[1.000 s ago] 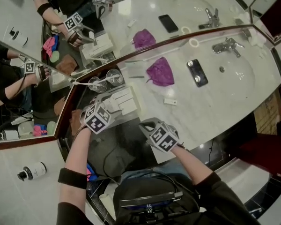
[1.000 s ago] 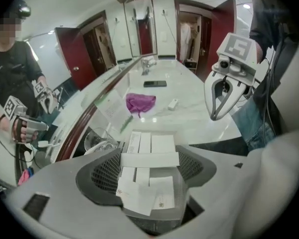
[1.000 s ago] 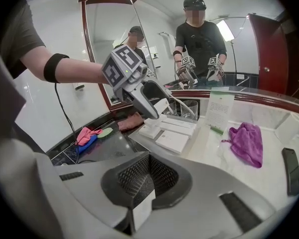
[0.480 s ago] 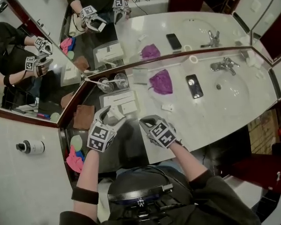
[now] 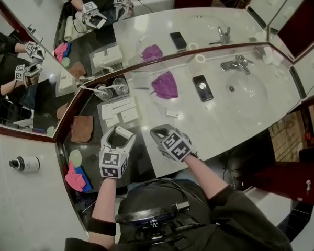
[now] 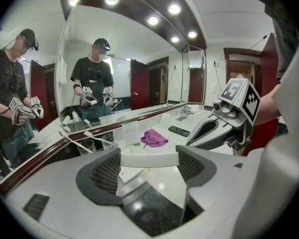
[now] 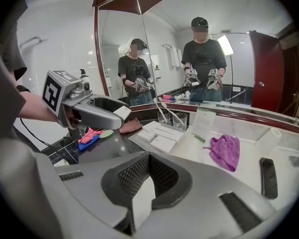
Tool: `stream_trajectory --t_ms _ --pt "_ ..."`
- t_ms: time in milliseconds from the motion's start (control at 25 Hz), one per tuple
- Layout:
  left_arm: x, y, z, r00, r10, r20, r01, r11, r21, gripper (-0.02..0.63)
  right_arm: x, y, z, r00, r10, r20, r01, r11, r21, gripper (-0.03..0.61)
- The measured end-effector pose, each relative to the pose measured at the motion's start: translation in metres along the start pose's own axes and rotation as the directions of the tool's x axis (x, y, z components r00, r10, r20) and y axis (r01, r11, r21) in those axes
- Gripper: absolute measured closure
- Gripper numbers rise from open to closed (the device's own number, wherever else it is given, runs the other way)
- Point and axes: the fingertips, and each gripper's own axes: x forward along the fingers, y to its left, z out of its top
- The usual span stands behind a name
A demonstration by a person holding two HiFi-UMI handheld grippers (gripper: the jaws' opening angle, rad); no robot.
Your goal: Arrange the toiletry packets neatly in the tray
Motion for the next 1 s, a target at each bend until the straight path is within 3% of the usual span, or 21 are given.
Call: stream_trajectory --t_ms 360,760,1000 --pt "0.062 -0.068 -0.013 0.996 -0.057 -0.071 0.055 0.998 -0.031 0.265 -0.048 -0.061 -0.034 0.996 -0.086 0.000 0.085 0.994 0.063 0.561" --pt "0.149 -0.133 -0.032 0.977 -0.134 -0.168 0.128 0.991 -0.045 0.265 -0.074 -0.123 -0.065 0.993 -0.116 -0.019 0.117 0.988 0.104 0.561" --pt "0.199 -0.149 -0.052 0.965 -0.129 -0.230 0.116 0.991 -0.066 0.265 -0.080 -0.152 -0.079 0.993 -0.114 -0.039 0.118 0.986 0.115 0.561"
